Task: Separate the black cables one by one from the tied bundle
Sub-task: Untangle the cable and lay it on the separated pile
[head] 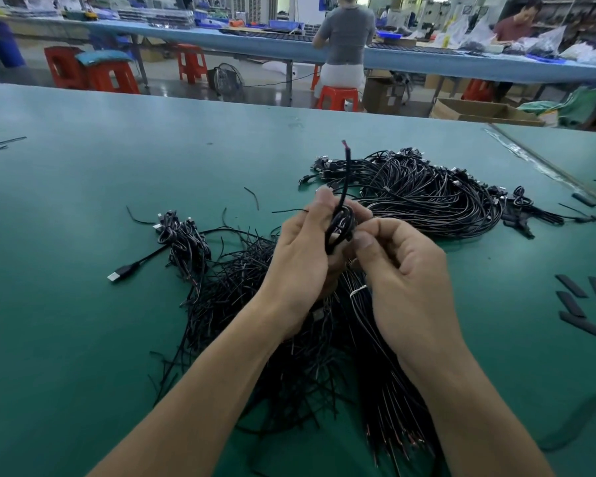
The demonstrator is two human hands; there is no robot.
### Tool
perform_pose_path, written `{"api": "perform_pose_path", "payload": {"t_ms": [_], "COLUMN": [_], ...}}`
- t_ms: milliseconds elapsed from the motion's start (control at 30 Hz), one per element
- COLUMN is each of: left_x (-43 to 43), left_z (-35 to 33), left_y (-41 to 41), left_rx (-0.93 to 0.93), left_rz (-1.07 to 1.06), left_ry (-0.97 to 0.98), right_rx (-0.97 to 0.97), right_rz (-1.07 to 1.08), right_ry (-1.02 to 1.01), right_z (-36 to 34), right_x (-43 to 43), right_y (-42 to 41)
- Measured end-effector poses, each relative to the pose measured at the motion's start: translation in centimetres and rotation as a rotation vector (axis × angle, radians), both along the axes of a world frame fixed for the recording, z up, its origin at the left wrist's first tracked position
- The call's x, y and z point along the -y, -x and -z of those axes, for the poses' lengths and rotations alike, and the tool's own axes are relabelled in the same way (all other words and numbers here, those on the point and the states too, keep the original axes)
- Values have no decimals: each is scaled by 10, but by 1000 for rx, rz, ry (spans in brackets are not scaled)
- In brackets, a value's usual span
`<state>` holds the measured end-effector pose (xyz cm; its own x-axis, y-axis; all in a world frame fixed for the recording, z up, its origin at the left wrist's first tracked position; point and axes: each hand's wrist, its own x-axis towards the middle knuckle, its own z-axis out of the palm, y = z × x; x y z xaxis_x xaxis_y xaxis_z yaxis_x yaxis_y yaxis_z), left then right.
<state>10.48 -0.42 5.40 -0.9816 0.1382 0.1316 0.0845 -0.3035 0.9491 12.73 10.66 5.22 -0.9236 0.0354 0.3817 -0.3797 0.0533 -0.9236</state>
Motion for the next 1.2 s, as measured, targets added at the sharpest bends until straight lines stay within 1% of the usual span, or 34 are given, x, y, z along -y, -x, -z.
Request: {"api": "perform_pose_path", "payload": {"t_ms": [33,133,200,233,267,333,400,500,533,600,700,767,900,967,1033,1067,1133,1200], "left_x": [0,1,2,2,2,1,3,8,8,7,1,-2,2,6,8,8,7,4], "left_z": [0,-1,-1,0,1,3,6,7,6,4,1,1,-1,-3,-1,-1,0,1], "left_y": [0,2,3,4,5,5,5,3,1,-2,-5,-5,-9,-10,-9,-8,-7,-6], "left_rx": [1,9,22,30,41,82,132,206,224,256,295,275,200,144,42,-7,-78,-96], "left_rz": [-22,-90,-127,-147,-165,-176,-89,141,193,245,318,372,472,515,494,470,399,318], "left_ry": [3,-26,-31,-9,28,133,252,401,419,399,271,203,189,277,470,544,641,718], "right_rx": [3,-5,-51,-81,-133,-288,-405,-442,-435,-368,-234,-197,-136,-110,-100,-121,-227,-322], "right_rz": [-16,-12,-13,-1,32,111,131,143,129,57,-17,-11,-70,-114,-123,-93,19,98], "right_ry": [-40,-296,-363,-401,-485,-732,-874,-959,-959,-876,-716,-641,-502,-448,-434,-463,-615,-742], "right_z": [-1,-3,-4,-5,-6,-9,-10,-16,-19,-23,-21,-20,-21,-22,-22,-21,-19,-17], "right_x": [-2,-8,-9,-8,-7,-8,-11,-15,-16,-19,-24,-27,-31,-33,-34,-35,-35,-31], "right_y": [-1,-3,-5,-6,-7,-8,-10,-12,-12,-11,-9,-8,-6,-5,-5,-6,-5,-6]}}
